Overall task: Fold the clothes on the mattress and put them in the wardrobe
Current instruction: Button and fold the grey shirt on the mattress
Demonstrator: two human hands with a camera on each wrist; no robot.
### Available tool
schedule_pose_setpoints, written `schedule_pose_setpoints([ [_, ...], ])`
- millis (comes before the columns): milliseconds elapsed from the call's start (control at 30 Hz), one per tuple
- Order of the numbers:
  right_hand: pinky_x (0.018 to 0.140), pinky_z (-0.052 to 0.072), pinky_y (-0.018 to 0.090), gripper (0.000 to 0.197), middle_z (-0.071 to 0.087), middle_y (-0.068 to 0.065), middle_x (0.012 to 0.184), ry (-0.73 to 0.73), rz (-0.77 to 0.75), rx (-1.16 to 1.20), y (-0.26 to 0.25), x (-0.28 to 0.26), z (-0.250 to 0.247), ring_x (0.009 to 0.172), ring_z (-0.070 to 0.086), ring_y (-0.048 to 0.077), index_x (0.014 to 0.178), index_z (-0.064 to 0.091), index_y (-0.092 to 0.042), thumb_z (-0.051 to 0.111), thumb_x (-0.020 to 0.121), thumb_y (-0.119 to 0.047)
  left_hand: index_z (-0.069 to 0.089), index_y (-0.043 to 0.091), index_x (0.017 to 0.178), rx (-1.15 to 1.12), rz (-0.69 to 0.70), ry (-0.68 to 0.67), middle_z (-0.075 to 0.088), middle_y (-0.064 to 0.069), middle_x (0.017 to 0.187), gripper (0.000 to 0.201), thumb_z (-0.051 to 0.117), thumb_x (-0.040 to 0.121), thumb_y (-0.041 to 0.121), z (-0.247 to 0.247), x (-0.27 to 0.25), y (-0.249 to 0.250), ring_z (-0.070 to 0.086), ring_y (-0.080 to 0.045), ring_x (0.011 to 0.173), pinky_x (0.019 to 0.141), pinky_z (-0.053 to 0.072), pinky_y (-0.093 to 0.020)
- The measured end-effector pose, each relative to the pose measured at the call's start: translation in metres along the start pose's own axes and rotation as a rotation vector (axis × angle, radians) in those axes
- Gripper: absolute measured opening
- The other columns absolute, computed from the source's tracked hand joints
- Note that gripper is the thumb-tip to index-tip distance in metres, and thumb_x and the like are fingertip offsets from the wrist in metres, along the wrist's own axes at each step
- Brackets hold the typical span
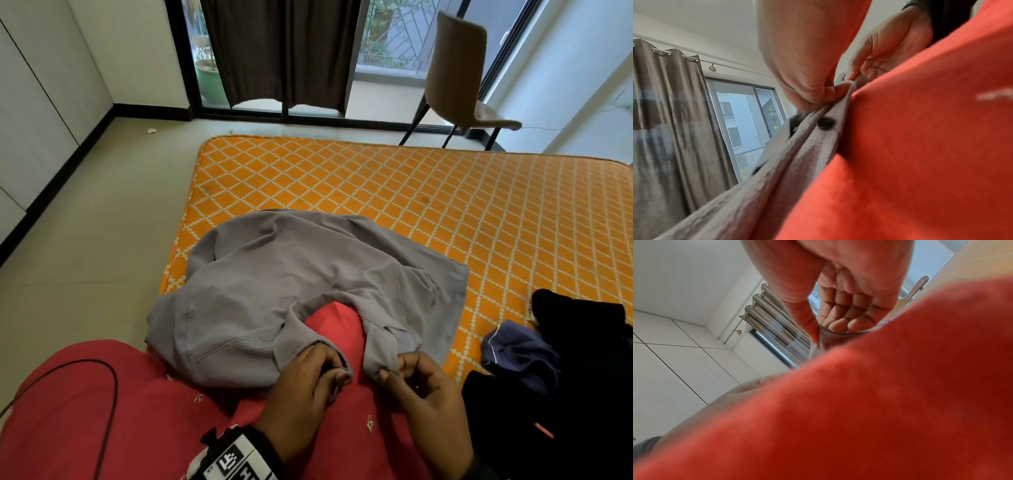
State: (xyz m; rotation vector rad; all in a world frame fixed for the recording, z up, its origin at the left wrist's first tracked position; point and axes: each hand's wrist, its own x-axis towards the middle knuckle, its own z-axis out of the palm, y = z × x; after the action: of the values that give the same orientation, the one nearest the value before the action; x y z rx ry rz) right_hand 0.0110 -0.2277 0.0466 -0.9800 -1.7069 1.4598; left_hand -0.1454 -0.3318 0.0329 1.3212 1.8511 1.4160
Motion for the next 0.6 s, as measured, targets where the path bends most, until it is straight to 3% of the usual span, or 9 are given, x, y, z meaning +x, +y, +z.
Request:
schedule_pose_setpoints([
  [133,0.061,0.048,0.031,0.011,0.063,0.007,0.067,-0.035,-0.03,-0.037,-0.004,-0.005,0.005,0.06,0.057,0.013,0.077,0.071,-0.025,0.078,0.069,-0.028,0.064,0.024,0.08,-0.064,0.018,0.017,0.06,0.009,0.082,0.008,0.07,0.084,0.022,-0.004,0.001,0.007,0.061,-0.011,0.077,0.071,0.046,-0.018],
  [233,0.057,0.047,0.02,0.022,0.065,0.002,0.069,0.16,-0.069,-0.007,0.0,0.0,0.0,0.061,0.057,0.009,0.083,0.07,-0.026,0.075,0.068,-0.042,0.071,0.023,0.074,-0.224,-0.073,0.093,0.057,0.001,0.08,0.013,0.08,0.079,0.015,-0.002,-0.001,0.013,0.062,-0.016,0.059,0.056,0.051,-0.023],
  [300,0.059,0.048,0.021,0.042,0.067,0.0,0.072,0.274,-0.039,0.023,0.005,0.004,-0.005,0.064,0.059,0.01,0.085,0.068,-0.024,0.076,0.064,-0.059,0.073,0.021,0.074,-0.292,-0.123,0.112,0.059,-0.005,0.082,0.015,0.079,0.078,0.008,0.0,-0.001,0.013,0.062,-0.019,0.053,0.053,0.051,-0.023],
  [333,0.059,0.048,0.023,0.043,0.067,0.002,0.072,0.249,-0.027,-0.017,0.007,0.003,-0.006,0.064,0.06,0.011,0.083,0.067,-0.022,0.076,0.064,-0.06,0.073,0.021,0.074,-0.306,-0.146,0.112,0.06,-0.006,0.082,0.015,0.079,0.078,0.007,0.001,-0.002,0.013,0.063,-0.019,0.052,0.053,0.051,-0.022],
  [467,0.057,0.048,0.029,0.015,0.065,0.007,0.067,-0.113,0.019,-0.212,0.003,-0.008,0.008,0.059,0.061,0.016,0.072,0.066,-0.016,0.078,0.079,-0.021,0.074,0.019,0.075,-0.319,-0.23,0.075,0.061,-0.006,0.08,0.012,0.078,0.079,0.008,0.006,-0.005,0.011,0.065,-0.02,0.055,0.051,0.051,-0.022],
  [600,0.055,0.045,0.028,0.014,0.061,0.007,0.064,-0.193,0.05,-0.187,0.009,-0.007,0.008,0.057,0.056,0.013,0.075,0.065,-0.012,0.074,0.084,-0.018,0.077,0.015,0.083,-0.384,-0.295,0.023,0.064,0.005,0.081,0.013,0.074,0.083,0.002,0.01,-0.008,0.01,0.068,-0.017,0.063,0.059,0.053,-0.021],
])
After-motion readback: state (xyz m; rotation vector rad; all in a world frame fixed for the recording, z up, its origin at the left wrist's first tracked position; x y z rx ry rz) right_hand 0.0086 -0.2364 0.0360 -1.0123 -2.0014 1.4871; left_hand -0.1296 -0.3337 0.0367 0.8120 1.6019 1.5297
